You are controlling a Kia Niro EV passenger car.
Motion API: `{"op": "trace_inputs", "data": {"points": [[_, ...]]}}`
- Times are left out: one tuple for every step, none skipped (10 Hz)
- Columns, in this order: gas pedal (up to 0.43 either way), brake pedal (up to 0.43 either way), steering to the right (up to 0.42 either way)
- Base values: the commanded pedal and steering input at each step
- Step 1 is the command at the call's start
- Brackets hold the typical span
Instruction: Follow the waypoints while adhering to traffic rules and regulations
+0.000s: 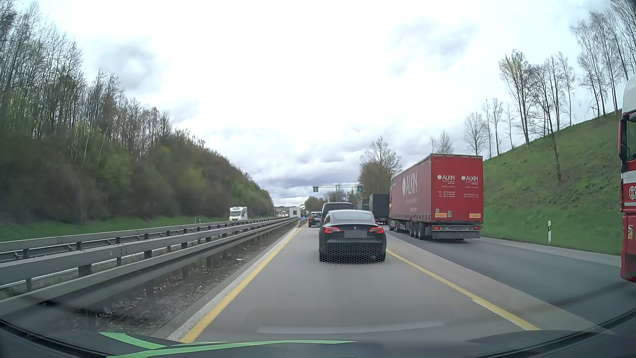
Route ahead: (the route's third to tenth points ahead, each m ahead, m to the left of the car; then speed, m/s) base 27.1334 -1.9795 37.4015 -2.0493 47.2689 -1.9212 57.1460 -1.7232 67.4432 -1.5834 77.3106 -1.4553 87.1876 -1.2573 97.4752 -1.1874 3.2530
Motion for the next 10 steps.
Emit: {"op": "trace_inputs", "data": {"points": [[0.0,0.0,-0.001],[0.0,0.0,-0.001],[0.0,0.0,-0.001],[0.0,0.0,-0.001],[0.0,0.0,-0.001],[0.008,0.0,-0.001],[0.008,0.0,-0.001],[0.008,0.0,-0.001],[0.008,0.0,-0.001],[0.02,0.0,-0.001]]}}
